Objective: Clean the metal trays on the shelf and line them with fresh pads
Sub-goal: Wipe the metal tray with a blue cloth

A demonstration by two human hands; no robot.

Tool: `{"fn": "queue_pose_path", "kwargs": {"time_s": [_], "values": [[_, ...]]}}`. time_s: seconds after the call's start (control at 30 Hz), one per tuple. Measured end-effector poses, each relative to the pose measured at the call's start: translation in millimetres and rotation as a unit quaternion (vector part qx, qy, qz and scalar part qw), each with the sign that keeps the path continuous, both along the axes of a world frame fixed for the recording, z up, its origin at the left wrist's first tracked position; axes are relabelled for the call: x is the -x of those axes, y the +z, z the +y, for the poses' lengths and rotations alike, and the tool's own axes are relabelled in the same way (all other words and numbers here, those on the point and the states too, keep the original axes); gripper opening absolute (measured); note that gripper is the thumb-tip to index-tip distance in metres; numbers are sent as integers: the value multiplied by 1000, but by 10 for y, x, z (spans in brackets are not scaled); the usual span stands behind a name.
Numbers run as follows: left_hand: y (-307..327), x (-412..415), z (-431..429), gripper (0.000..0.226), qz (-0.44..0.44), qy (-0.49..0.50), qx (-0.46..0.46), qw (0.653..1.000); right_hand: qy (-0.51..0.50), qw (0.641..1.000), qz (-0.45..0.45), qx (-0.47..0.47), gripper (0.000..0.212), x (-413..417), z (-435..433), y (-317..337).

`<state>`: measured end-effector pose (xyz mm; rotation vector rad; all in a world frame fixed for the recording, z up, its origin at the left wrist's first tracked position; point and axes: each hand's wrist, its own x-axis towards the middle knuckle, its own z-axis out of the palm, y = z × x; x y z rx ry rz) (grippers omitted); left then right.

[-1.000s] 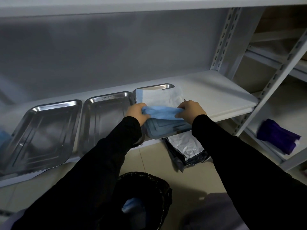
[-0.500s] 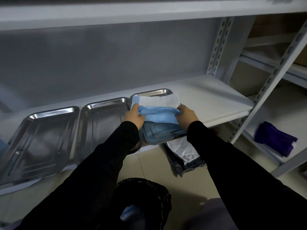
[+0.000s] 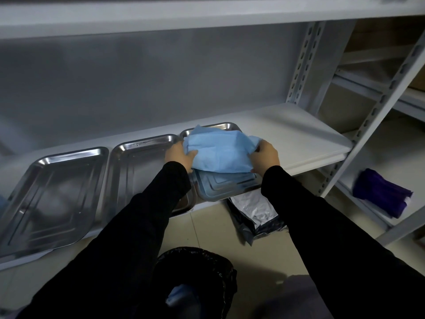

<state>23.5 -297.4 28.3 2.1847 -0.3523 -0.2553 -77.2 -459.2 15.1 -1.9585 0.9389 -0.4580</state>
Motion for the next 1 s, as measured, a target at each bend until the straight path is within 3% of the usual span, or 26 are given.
{"fn": "queue_pose_path", "kwargs": {"time_s": [0.17, 0.27, 0.37, 0.47, 0.67, 0.87, 1.0], "values": [[-2, -58, -89, 41, -6, 18, 18, 1000, -51, 997, -64, -15, 21, -84, -25, -36], [3, -87, -136, 44, -25, 35, -6, 999, -59, 995, -73, 18, 20, -139, -62, -57], [-14, -102, -180, 48, -37, 44, -9, 998, -33, 996, -60, 58, 33, -200, -101, -117], [-54, -121, -208, 46, -43, 43, -22, 998, 13, 995, -33, 88, 46, -229, -94, -151], [-113, -156, -195, 48, -55, 43, -103, 992, 88, 973, 115, 182, 59, -286, -73, -193], [-133, -230, -163, 50, -57, 37, -138, 988, 150, 965, 105, 186, 77, -367, -66, -280], [-160, -253, -173, 57, -48, 34, -154, 986, 151, 933, 149, 290, 75, -390, 29, -264]]}}
